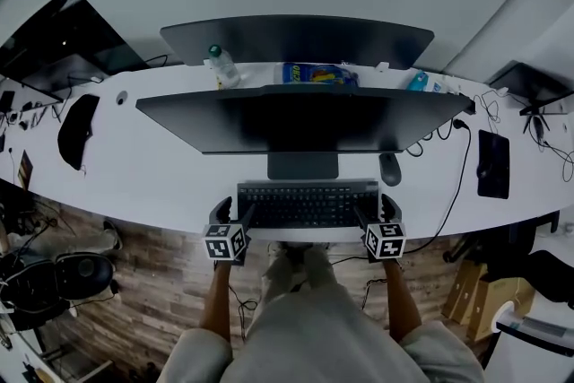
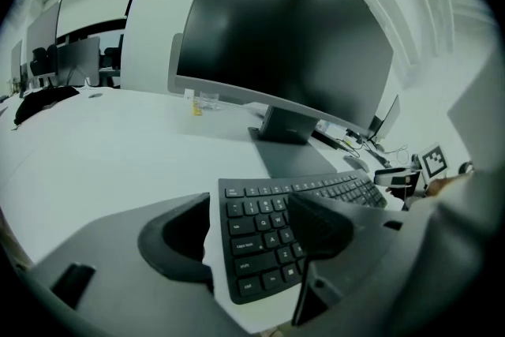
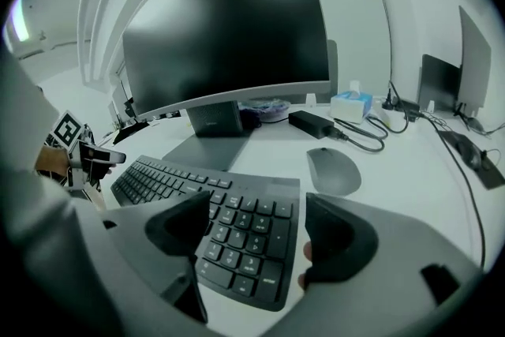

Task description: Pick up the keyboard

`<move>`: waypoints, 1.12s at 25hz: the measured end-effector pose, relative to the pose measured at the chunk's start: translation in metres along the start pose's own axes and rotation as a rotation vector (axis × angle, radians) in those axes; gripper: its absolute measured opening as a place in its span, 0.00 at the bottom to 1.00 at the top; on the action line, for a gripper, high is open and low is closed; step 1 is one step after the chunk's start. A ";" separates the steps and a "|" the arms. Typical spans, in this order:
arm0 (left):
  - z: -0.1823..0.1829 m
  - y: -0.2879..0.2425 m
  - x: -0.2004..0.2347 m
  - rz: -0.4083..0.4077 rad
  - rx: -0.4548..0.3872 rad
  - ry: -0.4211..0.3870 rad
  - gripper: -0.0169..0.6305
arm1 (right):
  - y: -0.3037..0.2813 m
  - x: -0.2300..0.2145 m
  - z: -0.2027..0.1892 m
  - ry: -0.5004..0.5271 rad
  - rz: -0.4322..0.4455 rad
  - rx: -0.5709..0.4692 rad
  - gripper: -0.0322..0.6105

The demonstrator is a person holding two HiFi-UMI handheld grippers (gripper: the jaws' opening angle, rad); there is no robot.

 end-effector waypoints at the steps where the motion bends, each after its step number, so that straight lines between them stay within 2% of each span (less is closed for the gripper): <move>1: -0.001 -0.004 0.002 -0.004 0.007 0.005 0.47 | -0.004 -0.002 -0.001 -0.010 -0.001 0.005 0.62; 6: -0.002 -0.017 0.006 -0.023 0.018 0.036 0.47 | -0.019 -0.008 -0.002 -0.045 0.013 0.028 0.62; 13: -0.002 -0.028 -0.001 -0.045 0.035 0.042 0.47 | -0.028 -0.011 -0.007 -0.108 0.058 0.047 0.62; 28: -0.002 -0.039 0.001 -0.049 0.055 0.072 0.49 | -0.038 -0.007 -0.001 -0.099 0.089 0.074 0.62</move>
Point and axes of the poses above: the fingertips, and each gripper's own axes: y backward along the fingers, x to its left, z out of its top, the point moved 1 cm from there along y, backward along the fingers, and after that the axes turned 15 degrees about x, right-handed, at the moved point
